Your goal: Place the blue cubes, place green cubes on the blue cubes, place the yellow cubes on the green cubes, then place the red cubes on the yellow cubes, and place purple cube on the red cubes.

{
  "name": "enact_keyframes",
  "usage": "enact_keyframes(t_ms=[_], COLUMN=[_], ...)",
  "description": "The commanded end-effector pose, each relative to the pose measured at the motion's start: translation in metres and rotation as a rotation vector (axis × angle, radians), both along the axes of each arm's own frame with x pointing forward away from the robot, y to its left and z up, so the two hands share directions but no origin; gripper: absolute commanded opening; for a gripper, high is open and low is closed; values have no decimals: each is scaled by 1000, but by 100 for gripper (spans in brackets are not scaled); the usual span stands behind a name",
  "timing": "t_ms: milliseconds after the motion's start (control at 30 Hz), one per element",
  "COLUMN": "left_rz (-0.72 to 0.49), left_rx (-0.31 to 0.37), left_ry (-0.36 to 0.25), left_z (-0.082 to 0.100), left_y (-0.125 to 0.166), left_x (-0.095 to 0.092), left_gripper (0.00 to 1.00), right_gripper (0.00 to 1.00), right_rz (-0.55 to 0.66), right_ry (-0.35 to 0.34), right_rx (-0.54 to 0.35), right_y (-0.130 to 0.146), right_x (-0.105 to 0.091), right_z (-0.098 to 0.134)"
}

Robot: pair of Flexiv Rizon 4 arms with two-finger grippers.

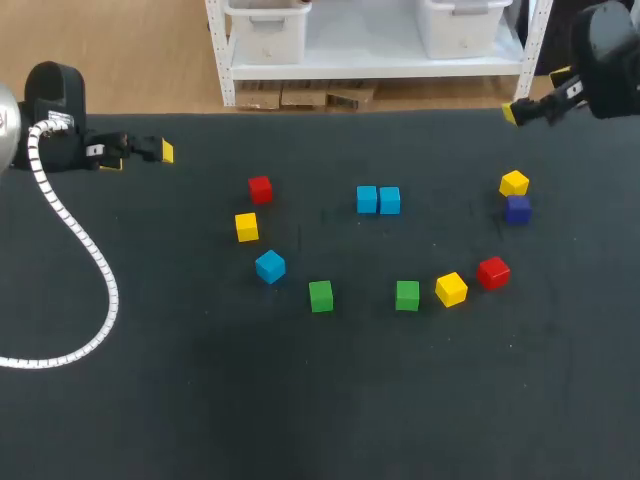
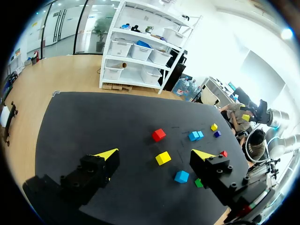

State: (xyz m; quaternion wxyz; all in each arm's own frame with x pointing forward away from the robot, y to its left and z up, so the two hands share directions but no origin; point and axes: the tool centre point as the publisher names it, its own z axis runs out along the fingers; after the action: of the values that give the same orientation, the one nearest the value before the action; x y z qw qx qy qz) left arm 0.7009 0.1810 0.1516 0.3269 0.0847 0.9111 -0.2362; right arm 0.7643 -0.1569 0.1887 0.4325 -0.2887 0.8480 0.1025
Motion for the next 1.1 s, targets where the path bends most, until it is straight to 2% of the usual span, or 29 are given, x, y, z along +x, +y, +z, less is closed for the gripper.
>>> enact_keyframes(t_ms=[33,200,367,600,733,1100], left_rz=[-7,-7,-7,-7,-7,-7], left_rx=[-10,-10,-10,-10,-10,-10], left_ry=[-7,-7,-7,-7,-7,-7], left_z=[-2,-2,-2,-2,-2,-2], left_y=[3,3,3,3,3,3], left_x=[-1,-1,-1,-1,-1,-1], left_gripper=[100,100,100,100,100,100], right_gripper=[100,100,100,100,100,100], right_rz=[-70,-120,-165,-245,-277,-376], right_ry=[-43,-48,-64,-71,-71,-86], right_rx=[-34,34,20,75,75,106], right_y=[2,-11,-16,-30,-35,-78], right_x=[11,29,43,58,63,73], right_z=[1,13,29,36,37,44])
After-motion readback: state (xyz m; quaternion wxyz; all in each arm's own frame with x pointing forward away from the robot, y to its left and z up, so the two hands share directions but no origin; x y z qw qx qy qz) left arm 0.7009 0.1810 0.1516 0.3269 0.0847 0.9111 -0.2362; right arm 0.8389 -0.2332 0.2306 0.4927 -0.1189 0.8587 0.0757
